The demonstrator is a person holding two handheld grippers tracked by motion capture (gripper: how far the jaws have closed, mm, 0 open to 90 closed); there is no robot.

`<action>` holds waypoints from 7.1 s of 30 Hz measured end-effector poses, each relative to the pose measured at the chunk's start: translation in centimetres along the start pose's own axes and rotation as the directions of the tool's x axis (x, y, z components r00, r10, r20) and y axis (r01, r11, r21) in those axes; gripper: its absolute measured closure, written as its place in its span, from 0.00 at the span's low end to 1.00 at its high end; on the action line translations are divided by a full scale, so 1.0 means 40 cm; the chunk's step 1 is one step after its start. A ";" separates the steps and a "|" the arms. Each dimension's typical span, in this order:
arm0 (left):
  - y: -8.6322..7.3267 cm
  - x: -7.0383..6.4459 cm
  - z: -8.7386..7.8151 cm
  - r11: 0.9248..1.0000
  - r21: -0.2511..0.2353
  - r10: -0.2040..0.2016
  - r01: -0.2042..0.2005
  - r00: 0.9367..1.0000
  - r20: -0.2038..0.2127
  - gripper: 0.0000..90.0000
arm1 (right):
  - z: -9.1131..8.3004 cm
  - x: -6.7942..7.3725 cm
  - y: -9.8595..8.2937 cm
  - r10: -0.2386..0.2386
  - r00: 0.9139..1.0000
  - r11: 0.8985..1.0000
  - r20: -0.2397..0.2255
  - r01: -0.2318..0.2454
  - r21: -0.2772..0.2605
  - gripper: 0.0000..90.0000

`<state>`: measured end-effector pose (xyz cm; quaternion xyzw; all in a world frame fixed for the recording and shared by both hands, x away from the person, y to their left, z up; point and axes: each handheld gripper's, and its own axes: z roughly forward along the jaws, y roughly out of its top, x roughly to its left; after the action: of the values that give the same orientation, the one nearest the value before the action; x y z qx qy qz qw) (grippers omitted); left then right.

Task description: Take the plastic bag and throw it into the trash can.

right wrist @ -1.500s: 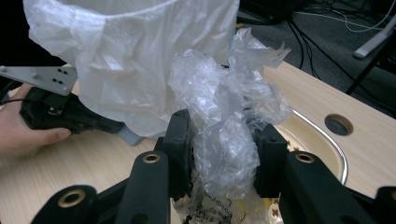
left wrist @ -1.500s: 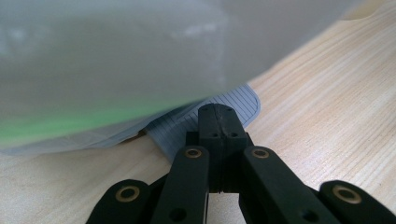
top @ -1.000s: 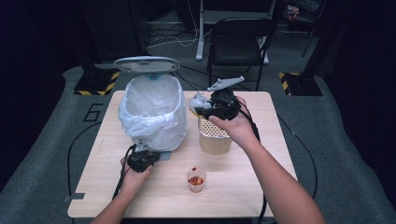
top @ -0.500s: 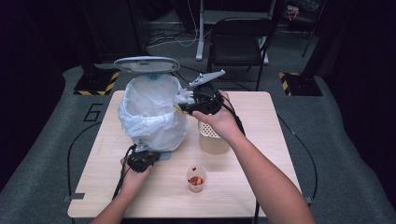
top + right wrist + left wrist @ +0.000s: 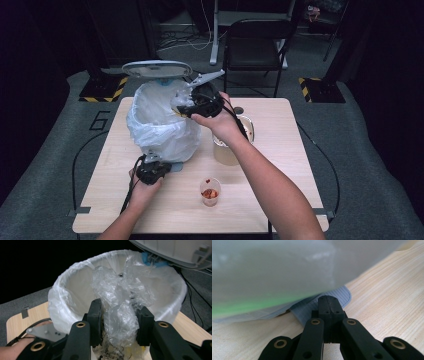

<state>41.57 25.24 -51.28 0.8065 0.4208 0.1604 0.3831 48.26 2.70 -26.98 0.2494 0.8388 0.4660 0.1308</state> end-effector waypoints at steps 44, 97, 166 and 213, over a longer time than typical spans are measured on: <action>-0.001 0.001 -0.004 1.000 0.010 0.002 -0.002 1.000 0.000 1.00 | 0.208 0.013 0.067 0.011 0.996 0.999 0.084 -0.014 0.037 0.49; -0.005 0.001 0.000 1.000 -0.013 -0.019 0.019 1.000 0.005 1.00 | -0.096 -0.134 -0.182 0.072 0.967 0.997 0.245 -0.079 0.019 0.59; -0.006 0.001 0.001 0.999 -0.017 -0.027 0.027 1.000 0.010 1.00 | -0.221 -0.232 -0.549 0.219 0.923 0.957 0.316 -0.266 0.113 0.93; -0.005 0.001 0.001 1.000 -0.014 -0.024 0.024 1.000 0.009 1.00 | -0.291 0.032 -0.452 0.108 0.989 0.994 0.106 -0.106 -0.027 0.62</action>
<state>41.49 25.32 -51.45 0.7992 0.4278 0.1554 0.3926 36.56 -12.94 -36.09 0.3172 0.8110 0.4672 0.1530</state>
